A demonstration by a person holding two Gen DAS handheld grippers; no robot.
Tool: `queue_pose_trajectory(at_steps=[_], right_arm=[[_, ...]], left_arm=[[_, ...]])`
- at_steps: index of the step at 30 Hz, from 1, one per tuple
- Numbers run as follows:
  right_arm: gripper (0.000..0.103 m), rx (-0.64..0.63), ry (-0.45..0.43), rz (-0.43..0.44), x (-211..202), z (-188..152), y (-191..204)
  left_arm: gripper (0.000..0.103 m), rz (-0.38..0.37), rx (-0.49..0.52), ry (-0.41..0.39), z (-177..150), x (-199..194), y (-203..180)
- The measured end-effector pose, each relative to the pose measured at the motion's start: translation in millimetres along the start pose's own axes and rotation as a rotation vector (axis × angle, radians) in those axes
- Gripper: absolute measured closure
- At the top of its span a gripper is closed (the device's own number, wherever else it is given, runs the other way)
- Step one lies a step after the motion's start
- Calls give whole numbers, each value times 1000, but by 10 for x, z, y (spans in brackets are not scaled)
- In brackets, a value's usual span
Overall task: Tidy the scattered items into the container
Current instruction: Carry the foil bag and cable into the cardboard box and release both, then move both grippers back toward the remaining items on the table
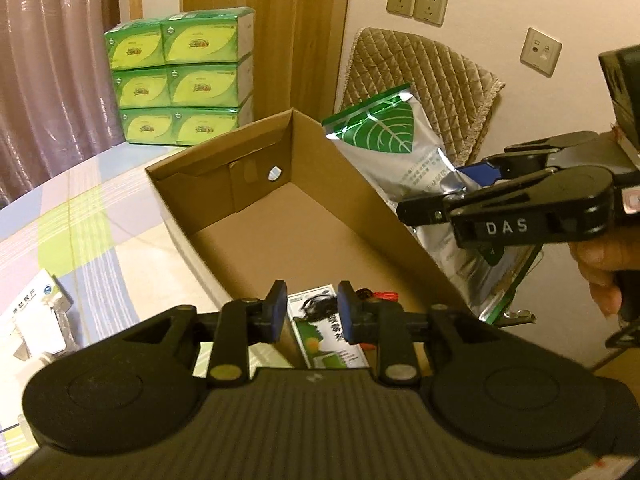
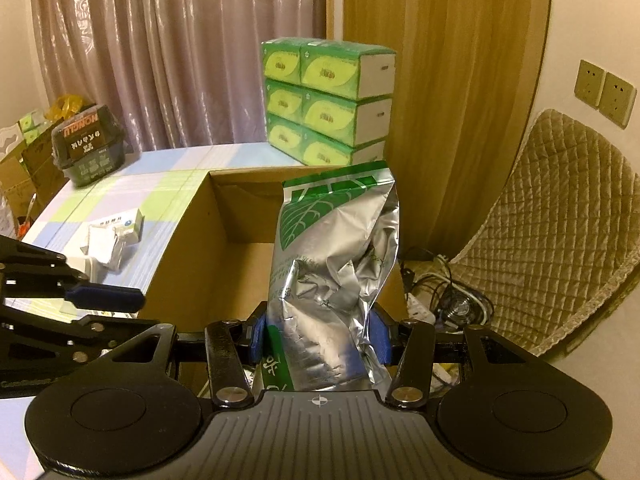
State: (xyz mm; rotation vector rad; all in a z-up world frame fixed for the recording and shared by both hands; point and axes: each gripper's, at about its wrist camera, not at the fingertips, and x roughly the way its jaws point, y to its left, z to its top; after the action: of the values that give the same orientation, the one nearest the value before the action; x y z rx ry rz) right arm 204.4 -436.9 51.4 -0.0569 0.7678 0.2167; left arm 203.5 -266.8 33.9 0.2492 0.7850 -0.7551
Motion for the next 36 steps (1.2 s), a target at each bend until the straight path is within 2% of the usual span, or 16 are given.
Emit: queue_pose_trajectory(at_steps=[5, 7, 10, 12, 15, 24, 27, 31, 36], right_arm=[[56, -10, 4, 8, 66, 37, 37], [55, -10, 6, 8, 102, 49, 42], [53, -10, 9, 11, 152, 56, 43], [43, -13, 3, 14, 177, 58, 45], [41, -18, -16, 13, 160, 60, 59], [36, 26, -50, 12, -10, 47, 28], [35, 30, -57, 21, -88, 18, 87], [32, 17, -70, 53, -206, -27, 275], [31, -44, -84, 110, -337, -27, 650]], left_arm=[[69, 15, 15, -2, -73, -70, 27], [69, 23, 18, -3, -100, -92, 50], [57, 30, 13, -6, -144, -131, 104], [41, 33, 5, -10, -178, -159, 143], [27, 53, 5, -31, -235, -214, 200], [10, 96, -11, -56, -498, -438, 417], [8, 113, -27, -75, -606, -558, 500], [4, 142, -58, -92, -818, -769, 632], [1, 208, -65, -42, -1192, -1027, 867]])
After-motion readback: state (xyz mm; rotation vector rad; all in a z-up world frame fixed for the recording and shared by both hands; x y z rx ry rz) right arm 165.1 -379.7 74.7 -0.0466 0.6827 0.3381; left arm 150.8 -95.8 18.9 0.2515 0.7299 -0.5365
